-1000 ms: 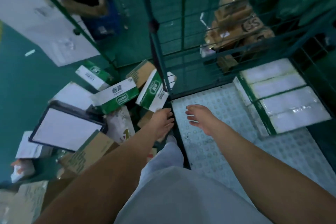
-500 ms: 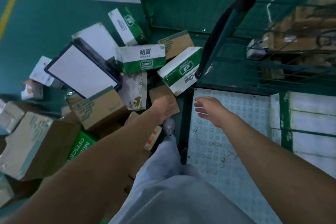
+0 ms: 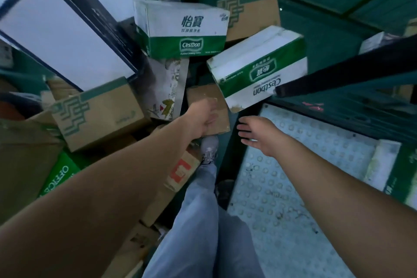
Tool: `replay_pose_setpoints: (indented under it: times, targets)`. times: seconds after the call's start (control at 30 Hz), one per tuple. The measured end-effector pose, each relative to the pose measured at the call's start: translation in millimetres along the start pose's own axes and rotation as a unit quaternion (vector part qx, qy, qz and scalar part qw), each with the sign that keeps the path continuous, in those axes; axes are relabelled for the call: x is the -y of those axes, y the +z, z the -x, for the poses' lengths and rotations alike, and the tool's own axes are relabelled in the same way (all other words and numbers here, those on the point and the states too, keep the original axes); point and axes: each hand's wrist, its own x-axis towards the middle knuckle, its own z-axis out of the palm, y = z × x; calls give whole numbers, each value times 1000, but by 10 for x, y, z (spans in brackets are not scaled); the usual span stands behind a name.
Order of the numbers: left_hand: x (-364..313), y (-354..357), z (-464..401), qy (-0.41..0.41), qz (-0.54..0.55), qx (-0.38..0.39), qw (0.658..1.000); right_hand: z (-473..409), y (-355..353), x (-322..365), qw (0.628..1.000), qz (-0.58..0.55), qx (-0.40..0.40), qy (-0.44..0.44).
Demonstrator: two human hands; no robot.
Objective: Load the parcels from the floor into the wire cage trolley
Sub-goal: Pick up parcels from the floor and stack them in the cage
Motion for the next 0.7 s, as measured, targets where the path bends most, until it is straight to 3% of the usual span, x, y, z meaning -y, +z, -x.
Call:
replay_pose_setpoints:
  times: [0.17,0.4,0.7]
  targets:
    - [-150,-59,-1062,-10,11,-5,1000,-1058,349,353,1000,18,-12,6]
    - [-266,11,-2271,-50,20,33,998,-2366,759,793,996,8,-89,6]
    - [-323,148,-2686,-12,3,14,1000,-2775,797,1023,977,22,-210,-26]
